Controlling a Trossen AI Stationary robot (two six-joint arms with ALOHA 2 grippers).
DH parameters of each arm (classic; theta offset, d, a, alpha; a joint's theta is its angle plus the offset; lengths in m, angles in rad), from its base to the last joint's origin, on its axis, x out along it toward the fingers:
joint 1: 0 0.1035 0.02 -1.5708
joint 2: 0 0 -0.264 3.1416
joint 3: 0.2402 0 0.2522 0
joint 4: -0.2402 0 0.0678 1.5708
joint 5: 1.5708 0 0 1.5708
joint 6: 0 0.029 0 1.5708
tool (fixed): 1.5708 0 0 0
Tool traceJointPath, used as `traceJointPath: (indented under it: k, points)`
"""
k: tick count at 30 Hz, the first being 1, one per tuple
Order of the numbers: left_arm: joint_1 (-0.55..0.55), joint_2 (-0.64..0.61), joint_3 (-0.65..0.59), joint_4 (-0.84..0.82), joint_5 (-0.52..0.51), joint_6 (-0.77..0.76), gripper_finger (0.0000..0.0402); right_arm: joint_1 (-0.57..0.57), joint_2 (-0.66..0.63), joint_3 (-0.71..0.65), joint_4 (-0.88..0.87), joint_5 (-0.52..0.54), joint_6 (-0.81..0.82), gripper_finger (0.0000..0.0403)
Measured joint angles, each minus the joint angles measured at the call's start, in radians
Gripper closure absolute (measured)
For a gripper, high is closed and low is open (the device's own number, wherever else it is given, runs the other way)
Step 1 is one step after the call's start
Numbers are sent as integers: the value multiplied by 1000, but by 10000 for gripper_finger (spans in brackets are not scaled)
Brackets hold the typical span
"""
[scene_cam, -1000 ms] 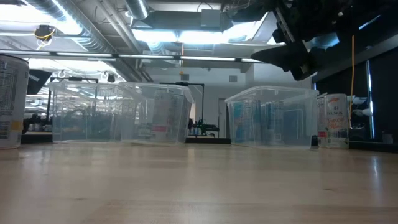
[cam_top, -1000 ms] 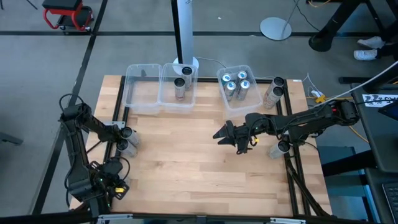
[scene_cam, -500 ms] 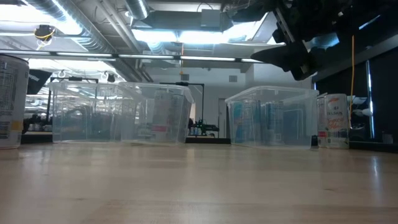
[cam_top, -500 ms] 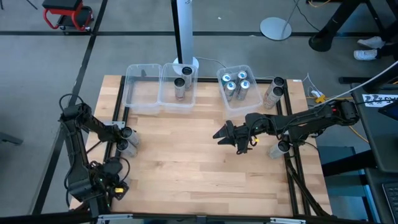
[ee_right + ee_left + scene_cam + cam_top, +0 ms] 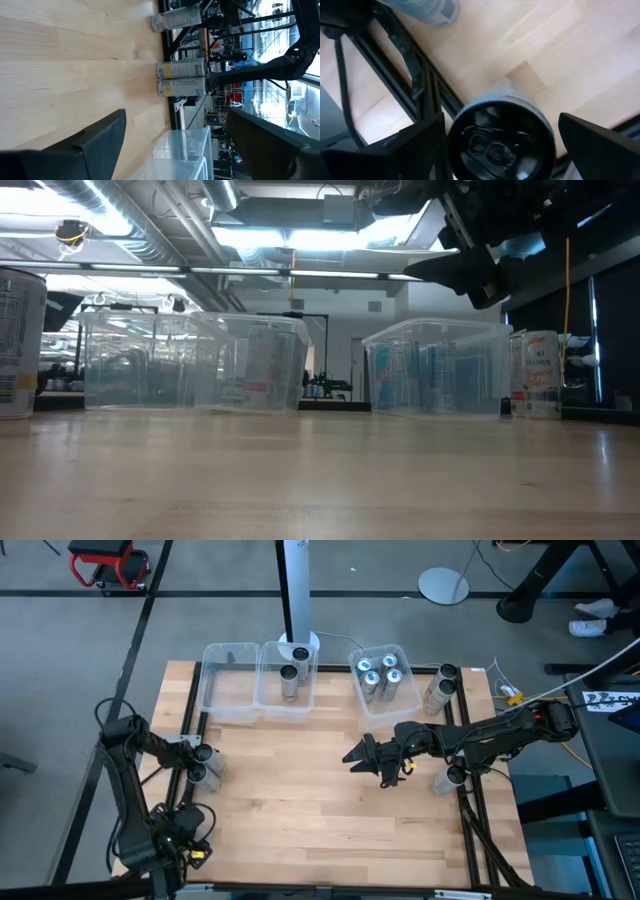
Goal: Sort soda cans
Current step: Put the bottom left white-pink soda can into the top center transparent bin
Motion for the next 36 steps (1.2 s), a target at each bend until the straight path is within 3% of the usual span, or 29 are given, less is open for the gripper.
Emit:
traceJointPath:
  k: [14,23,31,36]
  points:
    - [0,0,0,51,0,-19,31,0,0,0,1,0,0,61]
    - [0,-2,-37,112,1,-20,81,0,0,0,1,0,0,61]
    - [18,-18,-122,243,77,32,158,0,0,0,4,0,0,61]
    - [45,-40,-109,227,43,71,160,0,0,0,8,0,0,61]
